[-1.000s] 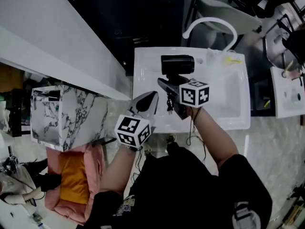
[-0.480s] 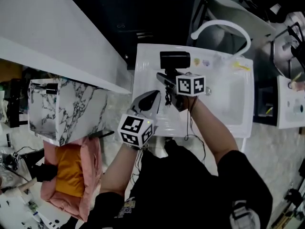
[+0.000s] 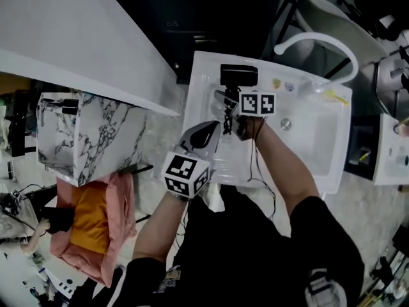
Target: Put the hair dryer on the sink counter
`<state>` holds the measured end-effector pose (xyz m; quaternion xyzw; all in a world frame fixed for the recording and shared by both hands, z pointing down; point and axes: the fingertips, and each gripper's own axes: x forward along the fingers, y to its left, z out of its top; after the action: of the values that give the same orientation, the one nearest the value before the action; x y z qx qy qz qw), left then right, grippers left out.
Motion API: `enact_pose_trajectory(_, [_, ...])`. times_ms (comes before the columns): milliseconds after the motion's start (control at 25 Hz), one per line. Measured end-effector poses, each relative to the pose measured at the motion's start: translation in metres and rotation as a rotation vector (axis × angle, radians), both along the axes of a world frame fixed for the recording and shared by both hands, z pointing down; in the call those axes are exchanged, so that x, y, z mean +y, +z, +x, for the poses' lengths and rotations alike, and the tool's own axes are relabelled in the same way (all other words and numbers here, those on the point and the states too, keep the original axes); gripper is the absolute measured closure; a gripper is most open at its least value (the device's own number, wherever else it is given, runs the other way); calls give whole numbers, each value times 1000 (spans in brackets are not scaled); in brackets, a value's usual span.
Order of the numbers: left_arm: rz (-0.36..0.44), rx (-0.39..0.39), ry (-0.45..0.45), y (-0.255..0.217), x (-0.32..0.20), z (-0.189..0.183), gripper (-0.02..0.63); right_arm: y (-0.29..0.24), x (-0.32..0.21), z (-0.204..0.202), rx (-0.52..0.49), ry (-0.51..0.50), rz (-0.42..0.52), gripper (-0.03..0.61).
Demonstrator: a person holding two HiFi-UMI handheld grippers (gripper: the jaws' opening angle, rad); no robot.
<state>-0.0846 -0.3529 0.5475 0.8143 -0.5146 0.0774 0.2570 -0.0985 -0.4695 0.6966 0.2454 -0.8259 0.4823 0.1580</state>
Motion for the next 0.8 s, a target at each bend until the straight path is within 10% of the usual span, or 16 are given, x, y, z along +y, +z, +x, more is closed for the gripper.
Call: enact_pose_trajectory(800, [-67, -2, -25, 29, 9, -19, 614, 52, -18, -16, 9, 7, -108, 357])
